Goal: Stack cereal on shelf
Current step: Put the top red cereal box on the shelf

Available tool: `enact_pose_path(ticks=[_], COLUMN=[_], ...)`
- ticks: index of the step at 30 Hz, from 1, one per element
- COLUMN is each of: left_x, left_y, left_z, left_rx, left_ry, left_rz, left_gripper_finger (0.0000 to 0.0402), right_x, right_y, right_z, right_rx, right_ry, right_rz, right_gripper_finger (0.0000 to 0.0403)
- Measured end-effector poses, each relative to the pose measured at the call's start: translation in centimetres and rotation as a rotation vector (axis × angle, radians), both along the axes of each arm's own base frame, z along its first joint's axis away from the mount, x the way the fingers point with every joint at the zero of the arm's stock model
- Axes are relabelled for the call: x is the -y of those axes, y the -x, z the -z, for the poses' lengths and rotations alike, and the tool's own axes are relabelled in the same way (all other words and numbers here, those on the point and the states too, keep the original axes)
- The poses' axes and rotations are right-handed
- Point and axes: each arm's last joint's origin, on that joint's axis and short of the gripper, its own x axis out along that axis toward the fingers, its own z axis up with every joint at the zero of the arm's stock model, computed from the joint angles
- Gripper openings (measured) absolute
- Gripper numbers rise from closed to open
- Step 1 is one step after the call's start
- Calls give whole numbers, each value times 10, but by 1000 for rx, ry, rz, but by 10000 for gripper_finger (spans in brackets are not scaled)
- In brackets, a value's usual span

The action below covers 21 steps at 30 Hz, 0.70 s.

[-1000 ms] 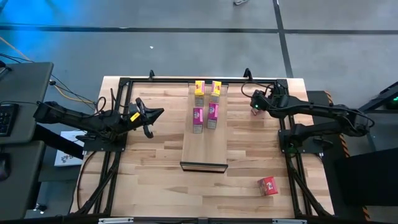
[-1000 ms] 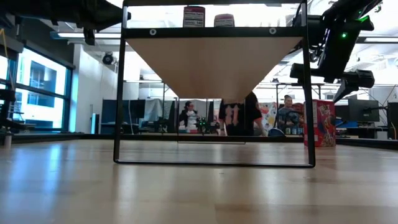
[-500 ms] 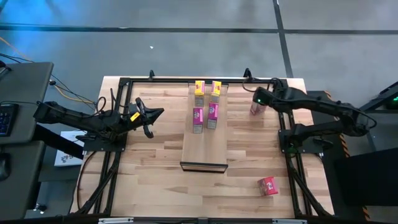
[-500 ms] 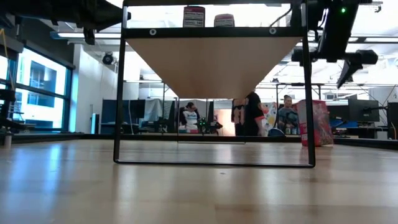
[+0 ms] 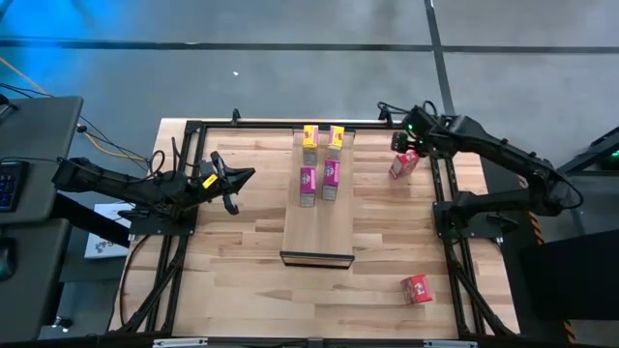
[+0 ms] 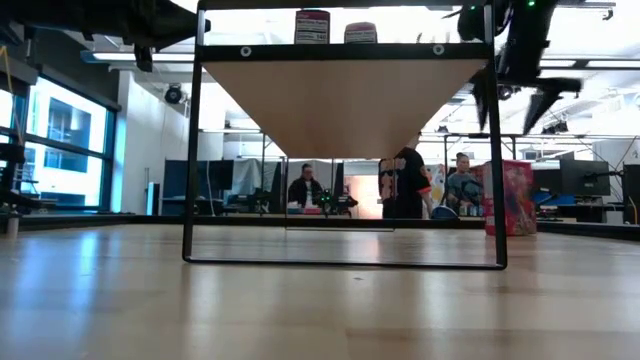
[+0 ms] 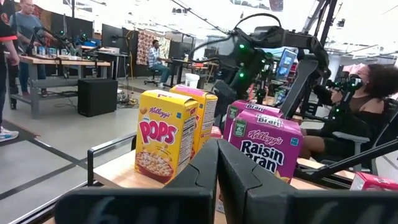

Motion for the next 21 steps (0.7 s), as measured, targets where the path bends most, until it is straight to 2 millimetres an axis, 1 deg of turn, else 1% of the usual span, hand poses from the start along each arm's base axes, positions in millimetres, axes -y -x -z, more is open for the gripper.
enact_pose_path(ticks=[4, 8, 11, 13, 16, 18, 21], left_x=[0, 0, 0, -1, -1, -1, -1], left_y=[0, 0, 0, 0, 0, 0, 0], left_z=[0, 0, 0, 0, 1, 1, 2], left_rx=[0, -1, -12, -15, -20, -27, -36], left_ry=[0, -2, -23, -26, -25, -23, -19], left_rz=[0, 0, -10, -28, -46, -46, -45], left_gripper_finger=[0, 0, 0, 0, 0, 0, 0], right_x=[13, 22, 24, 26, 28, 31, 32], right_y=[-13, -24, -28, -31, -33, -35, -37], right_z=[0, 0, -1, -2, 1, 8, 22], right_rx=[-10, -165, -321, -424, -564, -631, -686], right_ry=[-22, -3, -48, -75, -113, -158, -254], right_rz=[-304, -648, -902, -1041, -1158, -1216, -1326], right_gripper_finger=[327, 327, 327, 327, 327, 327, 327])
